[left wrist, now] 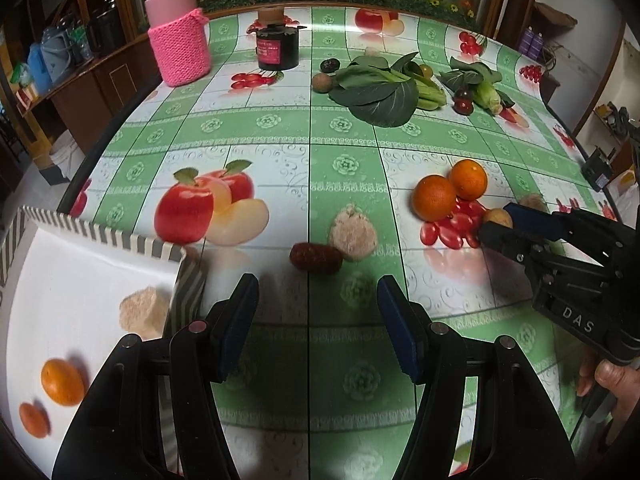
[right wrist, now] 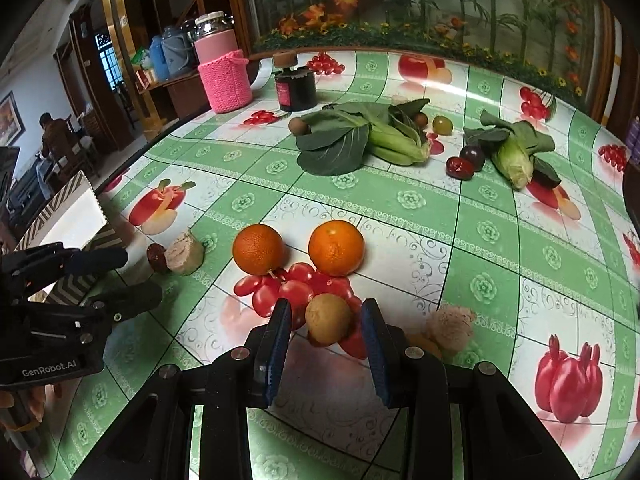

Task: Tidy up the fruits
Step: 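Return both tools to the table and grasp the red date with the left tool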

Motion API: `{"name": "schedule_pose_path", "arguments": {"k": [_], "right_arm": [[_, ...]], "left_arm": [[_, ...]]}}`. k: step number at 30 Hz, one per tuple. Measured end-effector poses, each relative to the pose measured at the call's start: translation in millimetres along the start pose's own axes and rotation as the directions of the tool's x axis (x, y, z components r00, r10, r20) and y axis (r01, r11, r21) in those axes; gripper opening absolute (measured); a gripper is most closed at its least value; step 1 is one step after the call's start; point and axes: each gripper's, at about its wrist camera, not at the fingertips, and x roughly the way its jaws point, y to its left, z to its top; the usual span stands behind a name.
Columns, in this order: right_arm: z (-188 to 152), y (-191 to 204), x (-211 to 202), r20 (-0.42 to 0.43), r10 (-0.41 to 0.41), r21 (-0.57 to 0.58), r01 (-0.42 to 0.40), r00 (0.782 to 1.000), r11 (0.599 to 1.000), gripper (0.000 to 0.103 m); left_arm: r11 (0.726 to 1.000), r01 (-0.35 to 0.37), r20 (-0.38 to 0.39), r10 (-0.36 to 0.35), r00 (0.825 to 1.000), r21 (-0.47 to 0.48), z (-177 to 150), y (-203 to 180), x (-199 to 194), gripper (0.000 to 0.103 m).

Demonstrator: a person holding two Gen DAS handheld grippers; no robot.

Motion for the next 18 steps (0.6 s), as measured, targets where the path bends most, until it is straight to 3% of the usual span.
{"name": "schedule_pose_path", "arguments": {"k": [6, 7, 8, 9, 11, 18], "right_arm": [[-3, -2, 0, 0.018, 0.02, 0.004, -0.02, 1.0, 1.0, 0.03], [-3, -2, 0, 0.019, 0.021, 0.003, -0.021, 1.0, 1.0, 0.03], [-3, -2, 0, 0.019, 0.024, 0.002, -0.024, 1.0, 1.0, 0.029], [-3, -1, 0, 0.018, 0.027, 0.002, -0.027, 0.999, 1.0, 0.028], [-3, -2, 0, 0.018, 0.031, 0.004, -0.031, 0.999, 1.0, 0.027], [-7, -1, -10, 0.02, 0.042, 0.018, -0.043, 0.999, 0.999, 0.025]], "left_arm": [[1.0, -0.001, -0.002, 0.001, 1.0, 0.012, 5, 1, 11, 0.059], [1.0, -0.013, 0.005, 0.013, 1.0, 0.02, 4, 0, 12, 0.055], [1.0, -0.012, 0.006, 0.012, 1.0, 0.024, 4, 0, 13, 0.041], [1.0, 0.001, 0.008, -0.001, 1.0, 0.018, 4, 1, 13, 0.035], [1.0, -0.001, 0.013, 0.001, 1.0, 0.009, 5, 3, 13, 0.027], [1.0, 0.008, 0.032, -0.009, 0.999, 0.01, -2, 2, 0, 0.027]]}}
